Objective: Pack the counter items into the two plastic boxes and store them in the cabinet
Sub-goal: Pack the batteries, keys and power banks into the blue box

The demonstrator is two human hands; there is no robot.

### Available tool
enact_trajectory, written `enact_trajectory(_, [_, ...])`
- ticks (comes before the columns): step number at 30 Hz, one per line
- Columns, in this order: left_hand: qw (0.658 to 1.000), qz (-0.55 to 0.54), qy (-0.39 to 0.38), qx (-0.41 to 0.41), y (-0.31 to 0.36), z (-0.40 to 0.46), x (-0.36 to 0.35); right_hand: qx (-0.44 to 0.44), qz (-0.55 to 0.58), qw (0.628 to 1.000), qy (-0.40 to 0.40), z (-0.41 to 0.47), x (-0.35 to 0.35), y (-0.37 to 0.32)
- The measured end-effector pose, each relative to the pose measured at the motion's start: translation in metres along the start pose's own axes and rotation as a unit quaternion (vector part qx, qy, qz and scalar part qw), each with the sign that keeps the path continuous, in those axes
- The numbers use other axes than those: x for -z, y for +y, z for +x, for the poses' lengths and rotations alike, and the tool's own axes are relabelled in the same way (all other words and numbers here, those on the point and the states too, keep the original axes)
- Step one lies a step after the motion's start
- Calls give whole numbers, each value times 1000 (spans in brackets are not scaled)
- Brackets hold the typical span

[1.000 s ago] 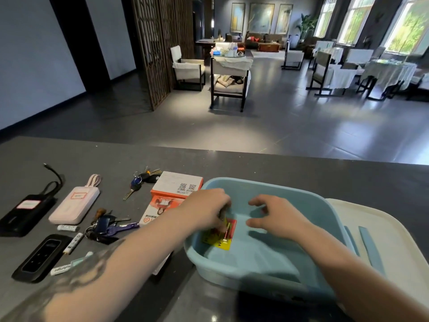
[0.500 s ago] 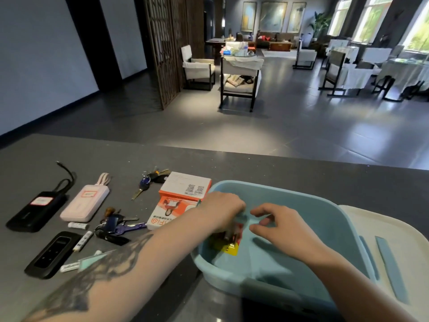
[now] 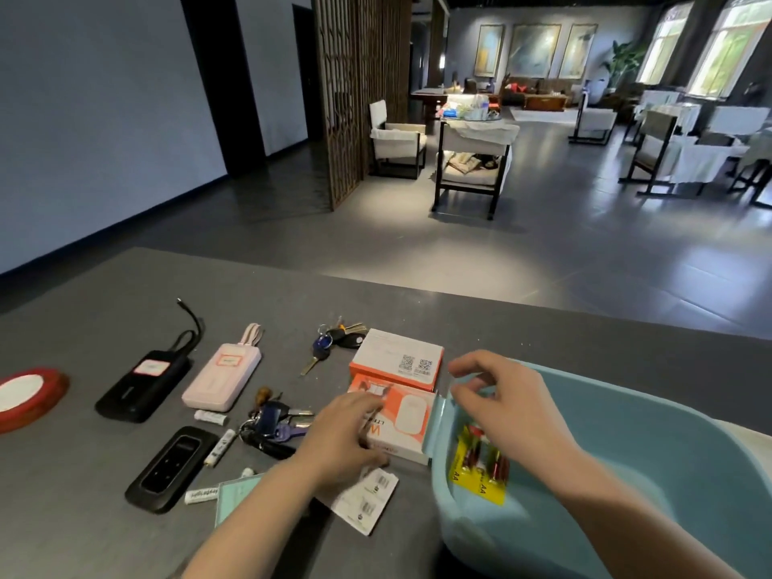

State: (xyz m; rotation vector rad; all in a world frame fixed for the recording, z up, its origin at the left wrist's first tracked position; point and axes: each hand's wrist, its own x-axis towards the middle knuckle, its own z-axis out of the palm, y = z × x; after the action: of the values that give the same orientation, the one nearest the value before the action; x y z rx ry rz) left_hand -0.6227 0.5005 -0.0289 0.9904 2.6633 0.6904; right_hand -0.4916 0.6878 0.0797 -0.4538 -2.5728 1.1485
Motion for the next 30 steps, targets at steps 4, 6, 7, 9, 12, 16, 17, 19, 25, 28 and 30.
enact_trajectory(4, [991,97,-66,-58,-5,34,7,8,-26,1000,8,15,-8,-3])
enact_trajectory(6, [985,110,-109,-78,-5,49,13,6,-50,999,6,24,-10,-2])
enact_trajectory(7, [982,116,-125,-86,-7,55,15,3,-64,998,3,29,-11,-1])
enact_trajectory(9, [977,125,-139,-104,-11,63,19,-2,-90,996,-8,41,-13,-2])
enact_trajectory(12, [977,125,-122,-122,-18,67,25,-10,-124,992,-15,66,-15,-3])
enact_trajectory(16, [978,121,-125,-112,-25,64,33,-11,-200,979,-30,111,-24,-3])
enact_trajectory(17, [978,123,-126,-108,-25,63,34,-9,-229,972,-50,122,-29,-1])
enact_trajectory(19, [980,120,-124,-102,-26,59,37,-8,-290,950,-119,142,-44,5])
enact_trajectory(25, [990,100,-52,-79,-55,49,70,-13,-376,884,-276,179,-85,24])
enact_trajectory(28, [994,93,35,-41,-74,38,87,-14,-382,872,-307,188,-96,30])
enact_trajectory(30, [994,88,67,-22,-78,30,89,-21,-390,863,-320,190,-102,33])
